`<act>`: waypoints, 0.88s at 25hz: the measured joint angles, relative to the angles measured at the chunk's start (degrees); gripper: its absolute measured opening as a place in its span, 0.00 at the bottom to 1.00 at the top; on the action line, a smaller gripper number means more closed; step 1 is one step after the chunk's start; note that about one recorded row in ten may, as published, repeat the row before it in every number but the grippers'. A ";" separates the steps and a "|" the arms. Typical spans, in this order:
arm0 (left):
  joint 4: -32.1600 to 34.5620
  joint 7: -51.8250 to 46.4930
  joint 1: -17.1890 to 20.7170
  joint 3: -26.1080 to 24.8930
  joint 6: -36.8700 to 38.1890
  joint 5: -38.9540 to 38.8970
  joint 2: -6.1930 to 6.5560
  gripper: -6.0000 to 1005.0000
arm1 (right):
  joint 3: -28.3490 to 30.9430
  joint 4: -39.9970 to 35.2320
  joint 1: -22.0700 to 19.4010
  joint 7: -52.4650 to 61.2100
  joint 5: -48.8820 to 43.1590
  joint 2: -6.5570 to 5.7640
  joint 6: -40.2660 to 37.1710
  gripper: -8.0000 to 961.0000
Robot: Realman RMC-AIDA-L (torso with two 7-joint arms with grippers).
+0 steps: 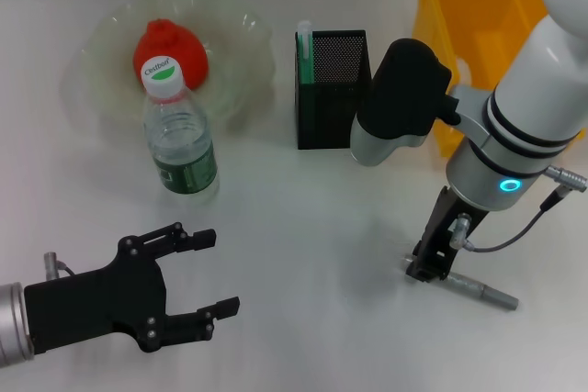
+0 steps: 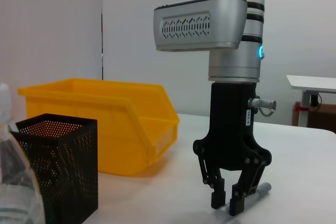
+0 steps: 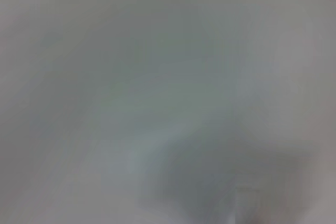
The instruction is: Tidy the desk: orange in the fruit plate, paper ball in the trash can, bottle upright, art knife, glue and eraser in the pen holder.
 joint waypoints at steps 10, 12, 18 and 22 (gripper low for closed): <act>0.00 0.01 -0.06 -0.02 -0.13 0.00 -0.12 0.81 | -1.55 0.56 0.22 0.06 -0.06 -0.01 -0.15 0.21; 0.00 0.10 -0.08 -0.11 -0.14 0.00 -0.18 0.81 | -1.94 0.64 0.36 0.12 -0.07 0.00 -0.17 0.20; 0.00 0.09 -0.09 -0.13 -0.14 0.00 -0.23 0.81 | -1.73 -0.10 0.32 0.30 0.07 0.00 -0.65 0.17; 0.16 0.09 -0.09 -0.13 -0.08 0.00 -0.23 0.81 | 0.08 -3.56 -0.57 0.29 0.35 0.00 -1.89 0.16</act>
